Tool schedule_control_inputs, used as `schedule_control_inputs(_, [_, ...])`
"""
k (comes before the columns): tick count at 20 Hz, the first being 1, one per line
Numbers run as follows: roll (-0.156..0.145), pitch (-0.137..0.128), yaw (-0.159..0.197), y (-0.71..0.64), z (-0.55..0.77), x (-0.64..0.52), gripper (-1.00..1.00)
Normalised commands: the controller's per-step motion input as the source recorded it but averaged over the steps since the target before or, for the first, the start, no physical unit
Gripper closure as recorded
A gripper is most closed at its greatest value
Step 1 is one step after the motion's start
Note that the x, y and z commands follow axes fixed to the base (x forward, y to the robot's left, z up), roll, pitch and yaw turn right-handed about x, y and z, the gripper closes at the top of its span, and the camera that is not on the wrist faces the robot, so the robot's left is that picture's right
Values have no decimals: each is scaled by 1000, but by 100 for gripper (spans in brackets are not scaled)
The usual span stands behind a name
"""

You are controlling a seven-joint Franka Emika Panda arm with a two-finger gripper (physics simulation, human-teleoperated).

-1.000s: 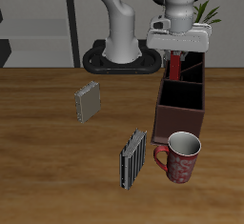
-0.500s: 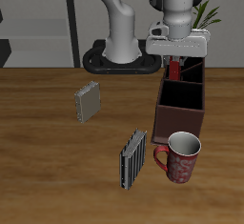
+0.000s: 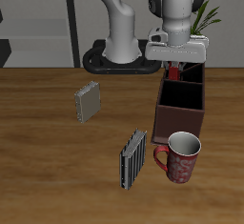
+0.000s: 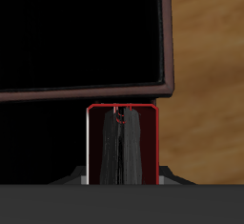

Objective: Place the red book into the left desk caddy's front compartment

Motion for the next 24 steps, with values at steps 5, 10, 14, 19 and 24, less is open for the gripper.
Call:
schedule_control_inputs(5, [17, 20, -6, 39, -154, 37, 100])
schedule_control_inputs(10, [17, 33, 3, 53, -175, 46, 100])
schedule_control_inputs(14, [2, 15, -1, 7, -86, 46, 100])
schedule_control_inputs(19, [7, 37, 8, 5, -214, 34, 100])
schedule_control_inputs(24, [19, 37, 4, -10, -203, -28, 100])
